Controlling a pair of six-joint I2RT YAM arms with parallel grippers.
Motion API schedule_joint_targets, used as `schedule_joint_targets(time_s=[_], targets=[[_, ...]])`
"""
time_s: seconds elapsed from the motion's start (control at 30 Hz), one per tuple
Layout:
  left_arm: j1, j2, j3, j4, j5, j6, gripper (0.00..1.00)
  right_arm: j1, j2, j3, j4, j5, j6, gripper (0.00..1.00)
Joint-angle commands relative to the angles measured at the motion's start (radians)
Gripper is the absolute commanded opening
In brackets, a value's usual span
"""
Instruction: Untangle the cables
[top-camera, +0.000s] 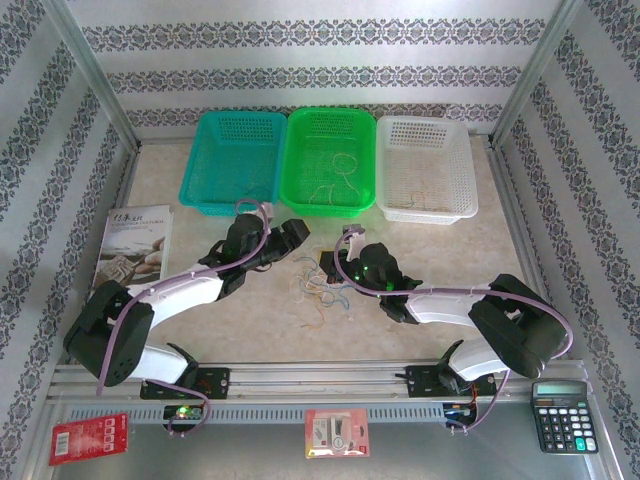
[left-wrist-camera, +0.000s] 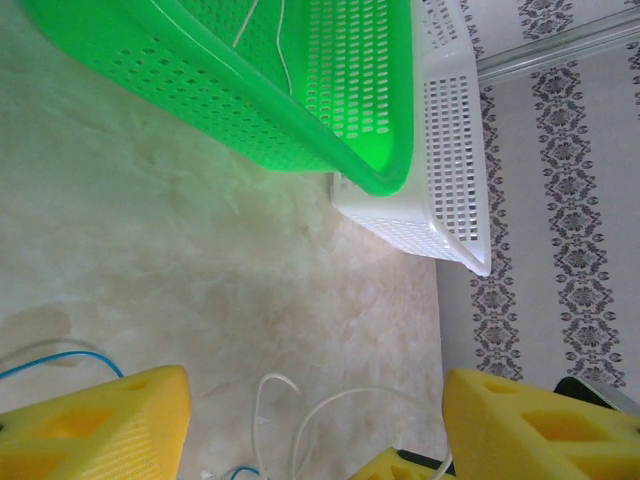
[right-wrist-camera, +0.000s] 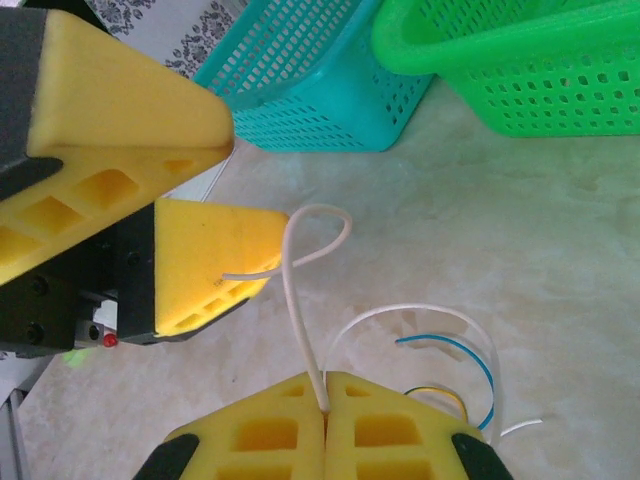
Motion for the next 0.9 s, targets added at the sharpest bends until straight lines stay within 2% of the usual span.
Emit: schedule_joint_targets(time_s=[0.0,0.13,0.27,0.33,0.47,0.5,0.67,0.77,0.87], targets=[[-0.024,0.019,-0.020,0.091,-0.019,-0.034,0.65,-0.011,-0.012,0.027,0.033,-0.018,0.013,0.00],[-0.031,0.038,-0.019,0.118,-0.017,-0.043,0.58,-0.011,-0.004,0.031,0.041,-0.023,0.017,0.00],[-0.034,0.049,-0.014,0.139,-0.012,-0.049,0.42,-0.011,0.003,0.034,0.045,-0.026,0.020,0.00],[-0.035,0.050,-0.010,0.148,-0.010,-0.053,0.32,-0.012,0.007,0.034,0.048,-0.029,0.022,0.00],[-0.037,0.040,-0.001,0.167,0.000,-0.061,0.04,-0.011,0.017,0.031,0.056,-0.032,0.026,0.00],[-0.037,0.033,0.006,0.167,0.000,-0.065,0.00,-0.010,0.019,0.030,0.059,-0.032,0.026,0.00],[-0.037,-0.028,0.072,0.114,0.015,-0.050,0.00,-0.011,0.029,0.021,0.064,-0.028,0.030,0.02],[-0.037,-0.061,0.130,0.071,0.031,-0.045,0.00,-0.009,0.050,0.019,0.071,-0.023,0.030,0.20],[-0.037,-0.085,0.185,0.045,0.053,-0.052,0.00,-0.007,0.082,0.019,0.087,-0.012,0.033,0.29]])
